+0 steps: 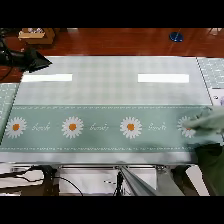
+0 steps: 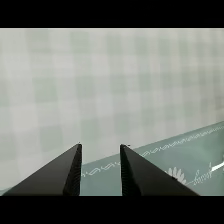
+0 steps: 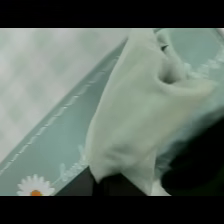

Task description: Fold the shirts.

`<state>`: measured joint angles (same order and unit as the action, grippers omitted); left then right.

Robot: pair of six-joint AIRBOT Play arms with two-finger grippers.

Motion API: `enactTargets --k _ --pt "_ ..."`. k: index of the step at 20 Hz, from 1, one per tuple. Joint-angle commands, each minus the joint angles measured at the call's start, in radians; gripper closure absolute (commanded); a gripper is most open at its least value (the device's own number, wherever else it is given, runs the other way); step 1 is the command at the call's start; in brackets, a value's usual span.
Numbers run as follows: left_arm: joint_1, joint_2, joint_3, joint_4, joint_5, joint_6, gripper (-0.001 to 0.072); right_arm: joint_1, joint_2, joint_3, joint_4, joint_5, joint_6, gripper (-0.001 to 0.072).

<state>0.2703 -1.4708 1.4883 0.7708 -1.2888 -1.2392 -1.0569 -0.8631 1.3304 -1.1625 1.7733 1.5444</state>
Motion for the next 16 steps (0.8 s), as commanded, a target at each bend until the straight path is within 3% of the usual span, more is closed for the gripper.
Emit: enactTargets --k 1,7,13,16 --pt "0.01 -0.083 0.001 -0.002 0.052 0.0 0.0391 -0.131 0.017 -0.001 -0.264 0.084 -0.006 0.0685" --pt "0.038 -0.168 0.001 0.0 0.191 0.002 0.0392 -0.134 0.033 -0.206 -0.687 0.086 -0.01 0.0684" --pt "0.068 -0.167 0.018 -0.002 0.233 0.088 0.0393 -0.137 0.049 -0.462 -1.117 0.077 -0.013 0.0684" --pt "0.077 -0.17 0.018 0.001 0.255 0.114 0.0393 -0.203 0.048 -0.593 -1.161 0.039 -0.03 0.0683"
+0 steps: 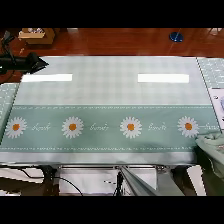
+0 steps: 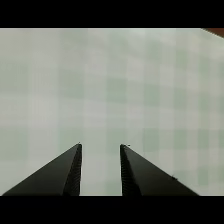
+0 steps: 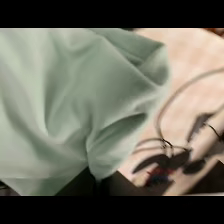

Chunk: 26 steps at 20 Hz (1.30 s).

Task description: Fold the shirts.

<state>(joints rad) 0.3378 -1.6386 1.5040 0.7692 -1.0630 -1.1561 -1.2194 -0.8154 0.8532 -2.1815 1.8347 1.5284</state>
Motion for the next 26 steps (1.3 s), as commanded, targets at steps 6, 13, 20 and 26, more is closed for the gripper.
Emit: enactTargets --k 6,13,20,26 --pt "0.029 -0.002 0.002 0.002 0.044 0.045 0.0393 -0.229 0.0 -0.198 -0.157 -0.196 -0.023 0.0656" --pt "0.029 -0.001 0.002 -0.018 0.001 0.045 0.0387 0.013 -0.19 0.052 0.064 -0.285 -0.043 0.0296" --pt "-0.096 -0.001 0.092 -0.009 -0.172 0.038 0.0371 0.678 -0.562 0.714 0.798 -0.479 -0.065 0.03" --pt "-0.493 -0.005 0.131 0.5 -0.245 -0.123 0.0161 1.121 -0.665 0.715 0.751 -0.533 -0.066 0.0261"
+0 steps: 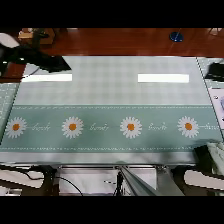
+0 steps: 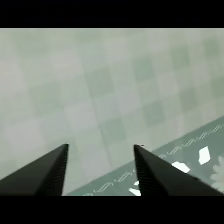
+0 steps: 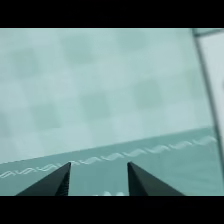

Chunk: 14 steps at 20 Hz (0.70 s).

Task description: Fold the shirts.

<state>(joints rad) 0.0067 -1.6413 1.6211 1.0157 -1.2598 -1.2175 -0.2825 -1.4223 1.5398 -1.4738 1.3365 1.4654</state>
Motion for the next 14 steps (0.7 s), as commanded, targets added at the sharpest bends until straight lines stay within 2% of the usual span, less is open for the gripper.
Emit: enactTargets --k 1,3,4,7,10,14 --pt "-0.223 -0.002 0.014 0.346 -0.064 -0.098 0.0119 0.219 -0.073 0.028 0.06 -0.031 -0.004 0.0257" --pt "-0.313 -0.002 0.014 0.502 -0.078 -0.185 0.012 0.278 -0.098 0.028 0.095 -0.014 -0.003 0.0257" --pt "-0.343 -0.002 0.014 0.528 -0.077 -0.202 0.012 0.303 -0.109 0.028 0.096 -0.002 -0.003 0.0257" --pt "-0.383 -0.002 0.014 0.527 -0.077 -0.224 0.0124 0.344 -0.151 0.028 0.096 0.069 0.055 0.0257" --pt "-0.387 -0.002 0.014 0.525 -0.08 -0.246 0.0124 0.348 -0.182 0.028 0.083 0.158 0.061 0.0257" --pt "-0.388 -0.002 0.014 0.526 -0.08 -0.246 0.0124 0.348 -0.181 0.029 0.054 0.167 0.06 0.0257"
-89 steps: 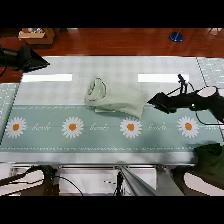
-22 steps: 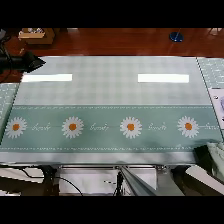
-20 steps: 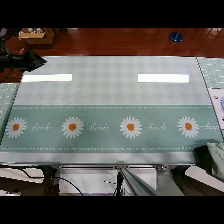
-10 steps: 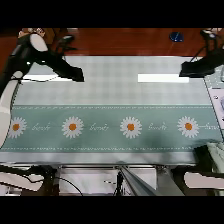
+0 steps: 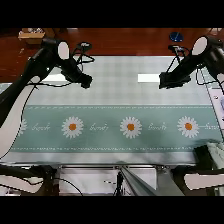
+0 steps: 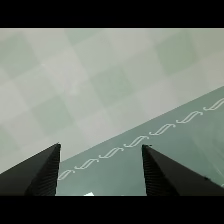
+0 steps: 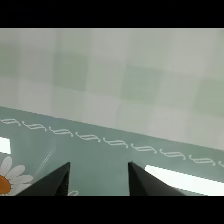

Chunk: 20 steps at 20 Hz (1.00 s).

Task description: Fold the shirts.

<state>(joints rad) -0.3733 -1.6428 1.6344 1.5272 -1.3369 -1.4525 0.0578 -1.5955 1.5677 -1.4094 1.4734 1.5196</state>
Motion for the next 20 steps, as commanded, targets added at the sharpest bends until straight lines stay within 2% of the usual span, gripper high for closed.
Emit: enactTargets --k 1,20 --pt "-0.008 -0.001 0.001 0.014 -0.003 -0.012 0.0124 0.007 -0.008 0.001 -0.01 0.03 0.006 0.0257" --pt "-0.009 -0.121 0.002 0.006 0.001 -0.022 0.0123 0.006 -0.008 0.001 -0.006 0.035 0.006 0.0257"
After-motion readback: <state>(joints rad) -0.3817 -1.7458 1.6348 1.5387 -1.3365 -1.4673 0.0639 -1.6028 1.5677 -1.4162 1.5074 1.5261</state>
